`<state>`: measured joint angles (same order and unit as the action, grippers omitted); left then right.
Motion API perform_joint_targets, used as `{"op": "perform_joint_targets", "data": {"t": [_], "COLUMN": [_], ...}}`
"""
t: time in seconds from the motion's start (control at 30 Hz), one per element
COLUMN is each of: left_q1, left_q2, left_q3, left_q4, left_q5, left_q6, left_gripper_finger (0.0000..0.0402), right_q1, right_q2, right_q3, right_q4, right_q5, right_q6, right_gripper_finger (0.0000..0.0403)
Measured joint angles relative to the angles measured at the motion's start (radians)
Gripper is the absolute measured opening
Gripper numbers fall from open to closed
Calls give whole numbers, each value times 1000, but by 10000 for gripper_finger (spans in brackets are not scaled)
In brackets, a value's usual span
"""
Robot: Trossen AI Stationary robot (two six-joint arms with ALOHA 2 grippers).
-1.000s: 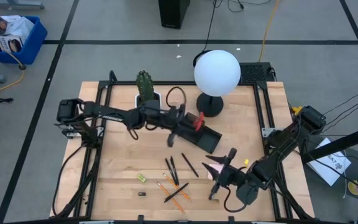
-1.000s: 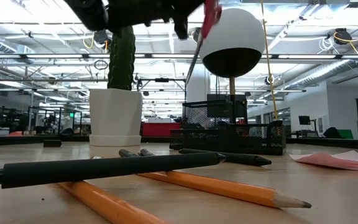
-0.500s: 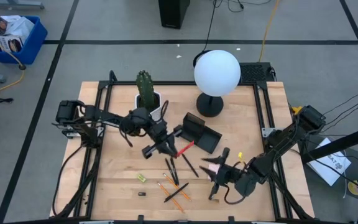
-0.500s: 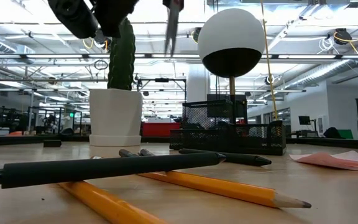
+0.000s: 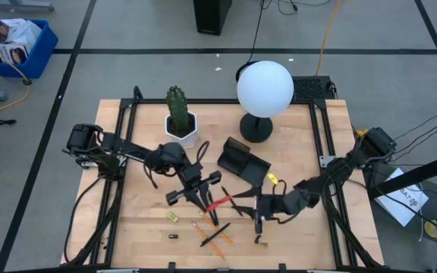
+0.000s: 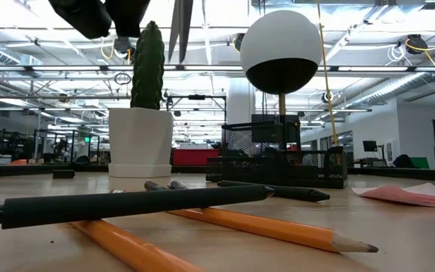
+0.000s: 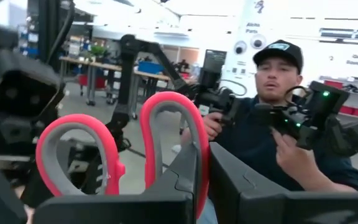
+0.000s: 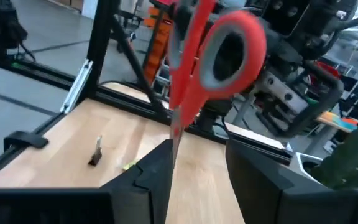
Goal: Pick and place office supplies into organizer
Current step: Put the red scissors into the black desk organizer
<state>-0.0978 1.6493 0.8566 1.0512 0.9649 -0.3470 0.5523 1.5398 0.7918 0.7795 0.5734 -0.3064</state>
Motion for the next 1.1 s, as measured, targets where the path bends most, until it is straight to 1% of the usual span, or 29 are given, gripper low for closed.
{"op": "perform_joint_targets", "data": {"t": [0.13, 0.3, 0.5, 0.6, 0.67, 0.8, 0.9, 1.0, 1.1], "left_q1": [-3, -10, -10, -10, -10, -11, -16, -23, -23], "left_q2": [0, 0, 0, 1, 1, 1, 1, 1, 1], "left_q3": [0, 0, 1, 1, 1, 1, 1, 1, 1], "left_q4": [-19, -40, -87, -105, -107, -117, -118, -118, -118], "left_q5": [-6, -25, -51, -58, -62, -72, -76, -85, -107], "left_q6": [6, 21, 25, 35, 42, 50, 50, 50, 32], "left_gripper_finger": [26, 21, 29, 23, 21, 24, 36, 38, 35], "right_q1": [-47, -86, -108, -113, -113, -116, -122, -121, -121], "right_q2": [0, 0, 0, 0, 0, 0, 0, 0, 0], "right_q3": [0, 0, 0, 0, 0, 0, 0, 0, 0], "right_q4": [10, 71, 99, 111, 108, 114, 112, 110, 108], "right_q5": [-79, -184, -265, -317, -328, -361, -367, -372, -371], "right_q6": [6, 3, 6, 6, 6, 14, 30, 22, 4], "right_gripper_finger": [144, 144, 144, 144, 141, 115, 76, 28, 22]}}
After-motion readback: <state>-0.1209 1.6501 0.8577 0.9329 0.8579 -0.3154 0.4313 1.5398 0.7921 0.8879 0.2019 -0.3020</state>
